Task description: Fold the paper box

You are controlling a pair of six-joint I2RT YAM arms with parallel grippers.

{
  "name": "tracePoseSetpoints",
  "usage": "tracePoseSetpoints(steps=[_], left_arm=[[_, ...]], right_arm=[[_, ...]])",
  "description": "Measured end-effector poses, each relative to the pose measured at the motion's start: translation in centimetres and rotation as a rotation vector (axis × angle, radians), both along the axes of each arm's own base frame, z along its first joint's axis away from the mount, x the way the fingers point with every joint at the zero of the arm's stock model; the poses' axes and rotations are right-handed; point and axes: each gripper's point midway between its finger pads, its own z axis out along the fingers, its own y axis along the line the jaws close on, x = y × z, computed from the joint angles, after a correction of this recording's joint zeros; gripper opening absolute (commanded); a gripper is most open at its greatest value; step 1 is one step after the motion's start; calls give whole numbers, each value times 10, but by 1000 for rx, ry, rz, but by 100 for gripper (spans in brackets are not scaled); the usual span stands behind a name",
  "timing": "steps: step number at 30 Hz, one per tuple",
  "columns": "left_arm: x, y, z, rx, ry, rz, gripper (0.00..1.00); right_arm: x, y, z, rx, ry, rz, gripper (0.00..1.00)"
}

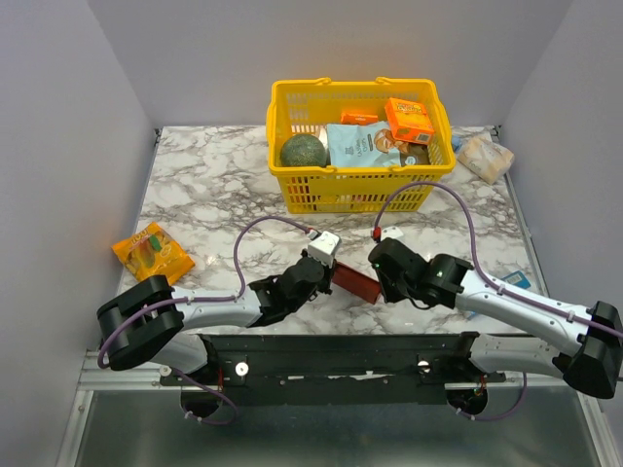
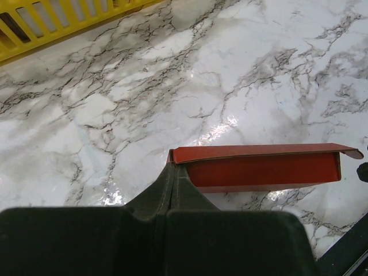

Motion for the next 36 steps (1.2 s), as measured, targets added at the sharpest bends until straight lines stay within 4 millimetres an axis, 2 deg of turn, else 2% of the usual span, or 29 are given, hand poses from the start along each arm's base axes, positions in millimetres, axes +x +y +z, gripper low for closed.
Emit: tracePoseSetpoints(steps=[12,16,18,36], left_arm=[[0,0,0,0,3,2,0],[0,0,0,1,3,2,0],[0,0,0,1,3,1,0],[-3,-1,-1,8,-2,5,0]], right_arm=[[4,4,-4,-6,-2,-3,17],[4,3,-4,-11,-5,-7,4],[5,3,-4,-10,-8,-15,1],[6,6,-5,59,28,-159,1]])
